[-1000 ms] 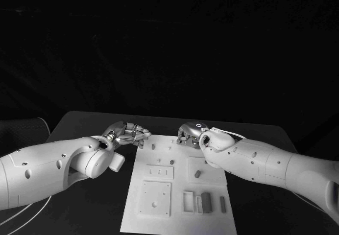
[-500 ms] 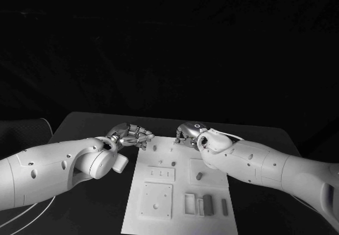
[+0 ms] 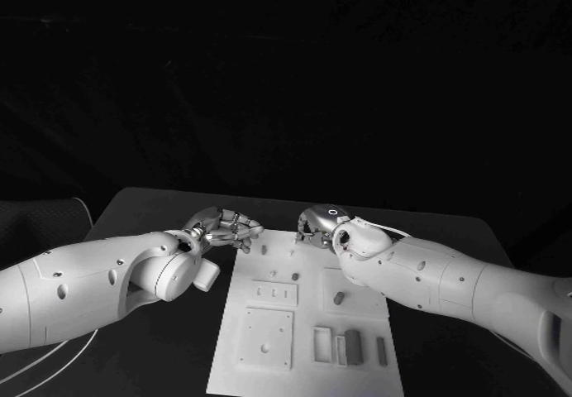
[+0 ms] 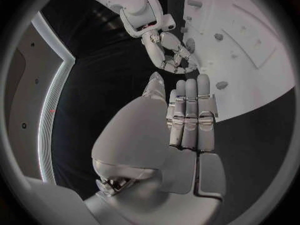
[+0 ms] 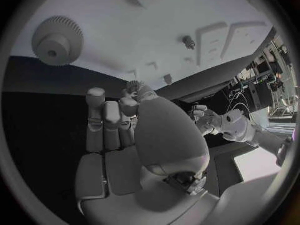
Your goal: Assemble the parts on the task board
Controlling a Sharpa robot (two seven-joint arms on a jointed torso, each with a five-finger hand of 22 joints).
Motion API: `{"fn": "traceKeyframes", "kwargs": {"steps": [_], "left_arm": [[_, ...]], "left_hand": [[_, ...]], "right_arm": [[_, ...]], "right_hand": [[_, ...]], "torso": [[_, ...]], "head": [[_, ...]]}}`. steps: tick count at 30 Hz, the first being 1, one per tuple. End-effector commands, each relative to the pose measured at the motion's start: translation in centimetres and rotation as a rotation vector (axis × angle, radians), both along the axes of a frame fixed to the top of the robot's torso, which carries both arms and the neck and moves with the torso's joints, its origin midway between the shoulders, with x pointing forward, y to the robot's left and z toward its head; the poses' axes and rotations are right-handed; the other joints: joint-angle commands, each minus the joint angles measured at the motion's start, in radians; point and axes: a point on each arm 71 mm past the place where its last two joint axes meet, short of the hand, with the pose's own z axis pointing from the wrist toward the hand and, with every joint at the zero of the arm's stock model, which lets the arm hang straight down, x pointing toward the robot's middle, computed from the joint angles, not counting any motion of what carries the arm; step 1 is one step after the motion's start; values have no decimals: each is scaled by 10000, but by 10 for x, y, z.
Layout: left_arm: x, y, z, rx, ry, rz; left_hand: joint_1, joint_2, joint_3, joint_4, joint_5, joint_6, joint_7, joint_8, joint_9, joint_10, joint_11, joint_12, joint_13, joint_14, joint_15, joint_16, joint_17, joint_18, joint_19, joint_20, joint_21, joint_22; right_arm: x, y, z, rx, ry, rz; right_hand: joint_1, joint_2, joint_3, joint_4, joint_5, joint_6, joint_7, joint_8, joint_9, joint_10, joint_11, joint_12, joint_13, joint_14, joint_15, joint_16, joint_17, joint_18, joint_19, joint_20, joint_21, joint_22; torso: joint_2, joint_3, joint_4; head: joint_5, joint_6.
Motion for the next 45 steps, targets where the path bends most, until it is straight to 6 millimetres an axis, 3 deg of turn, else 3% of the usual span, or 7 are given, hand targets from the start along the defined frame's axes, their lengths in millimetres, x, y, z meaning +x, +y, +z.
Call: {"fn": "traceKeyframes", "kwargs": {"steps": [1, 9, 18, 45], "left_arm": [[0, -2, 2, -94, -110, -13], [1, -1, 2, -86, -106, 17], [2, -2, 4, -91, -140, -7], [4, -6, 11, -110, -271, -73]], "left_hand": [[68, 52, 55, -18, 1, 47, 36, -51, 15, -71, 18, 34, 15, -22, -29, 50, 11, 177, -1, -75, 27, 11], [56, 39, 50, -17, 0, 30, 45, -66, 17, -93, 26, 31, 22, -25, -28, 46, 10, 174, -3, -74, 22, 16], [59, 39, 53, -19, 1, 29, 46, -69, 20, -97, 27, 34, 27, -24, -28, 45, 10, 175, -2, -75, 20, 19], [63, 25, 54, -20, 1, 32, 47, -77, 31, -109, 28, 43, 43, -37, -24, 35, 9, 171, -14, -73, 6, 26]], "right_arm": [[-2, 4, 1, -54, -139, 166], [-4, 9, 1, -21, -96, 282], [-3, 11, 0, -64, -89, 330], [0, 13, -2, -193, -130, 234]], "right_hand": [[-24, -69, 60, -6, 22, 75, 25, 31, 18, 28, -38, 158, 23, 405, -435, 29, 1, 838, -5, -68, 66, 186], [-34, -64, 83, -5, 31, 78, 25, 26, 21, 30, -38, 157, 21, 409, -436, 30, 2, 838, -5, -69, 67, 185], [-25, -60, 122, -18, 48, 85, 22, 21, 27, 33, -40, 155, 17, 407, -437, 29, -8, 838, -7, -73, 67, 184], [-38, -85, 156, -20, 45, 92, 22, 11, 34, 35, -40, 154, 14, 402, -437, 29, -22, 838, -14, -74, 69, 185]], "torso": [[-2, -10, -19], [-7, -3, -46], [9, -23, -27], [26, -33, -33]], "head": [[41, -17], [73, -19], [91, 42], [127, 18]]}}
